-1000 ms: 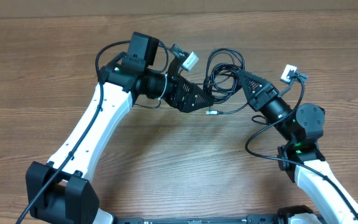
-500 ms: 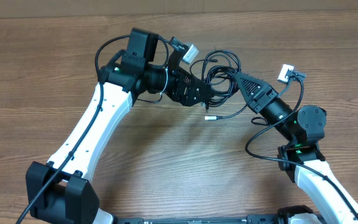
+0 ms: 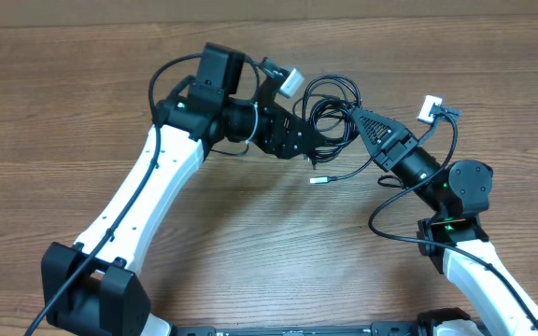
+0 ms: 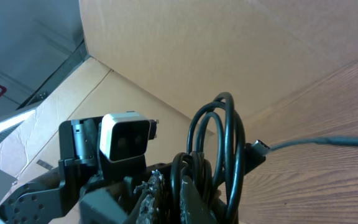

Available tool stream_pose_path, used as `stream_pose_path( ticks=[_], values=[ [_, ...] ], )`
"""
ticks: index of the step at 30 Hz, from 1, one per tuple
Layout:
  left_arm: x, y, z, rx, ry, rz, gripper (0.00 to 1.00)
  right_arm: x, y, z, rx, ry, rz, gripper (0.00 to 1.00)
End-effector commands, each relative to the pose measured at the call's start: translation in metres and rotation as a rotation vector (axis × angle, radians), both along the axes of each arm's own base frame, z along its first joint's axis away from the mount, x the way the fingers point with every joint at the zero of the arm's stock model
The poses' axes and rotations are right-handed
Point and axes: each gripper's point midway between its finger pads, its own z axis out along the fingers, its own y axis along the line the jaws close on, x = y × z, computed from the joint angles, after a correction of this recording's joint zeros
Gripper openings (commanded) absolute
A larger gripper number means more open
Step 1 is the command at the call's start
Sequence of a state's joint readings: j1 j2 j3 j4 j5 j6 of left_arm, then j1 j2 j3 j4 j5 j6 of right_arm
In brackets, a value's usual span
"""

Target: Untangle cables

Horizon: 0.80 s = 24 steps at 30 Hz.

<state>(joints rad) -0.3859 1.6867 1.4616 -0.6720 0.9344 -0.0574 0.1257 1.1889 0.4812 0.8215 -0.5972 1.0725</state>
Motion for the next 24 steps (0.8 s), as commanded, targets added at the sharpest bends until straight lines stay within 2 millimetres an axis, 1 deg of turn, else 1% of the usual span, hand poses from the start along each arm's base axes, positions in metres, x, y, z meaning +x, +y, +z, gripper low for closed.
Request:
stream_pose_path(
  ticks=[1, 4, 7, 9, 13, 19, 23, 24],
  values=[
    [-0.01, -0.012, 0.01, -0.012, -0.022, -0.034, 0.78, -0.001, -0.001, 0.005, 0.008, -0.015, 0.002, 0.04],
    [-0.012, -0.016, 0.011, -0.016, -0.025, -0.044, 0.56, -0.001, -0.001, 0.005, 0.008, -0.015, 0.002, 0.04],
    [-0.011, -0.018, 0.014, -0.03, -0.018, -0.037, 0.26, -0.001, -0.001, 0.005, 0.008, -0.015, 0.002, 0.04],
    [-0.01, -0.018, 0.014, -0.031, -0.021, -0.035, 0.04, -0.001, -0.001, 0.005, 0.008, -0.015, 0.002, 0.04],
    [-0.01, -0.017, 0.014, -0.031, -0.023, -0.034, 0.05, -0.001, 0.0, 0.003, 0.005, -0.007, 0.009, 0.04],
    [-0.001, -0.012, 0.015, -0.027, -0.053, -0.017, 0.04, 0.0, 0.001, -0.013, -0.016, 0.061, 0.015, 0.04],
    [0.018, 0.006, 0.009, 0.013, -0.073, 0.062, 0.04, -0.002, 0.004, -0.022, -0.102, 0.022, 0.027, 0.04],
    [0.022, 0.011, 0.008, 0.019, -0.074, 0.079, 0.04, -0.002, 0.005, -0.026, -0.126, 0.024, 0.028, 0.04]
  ],
)
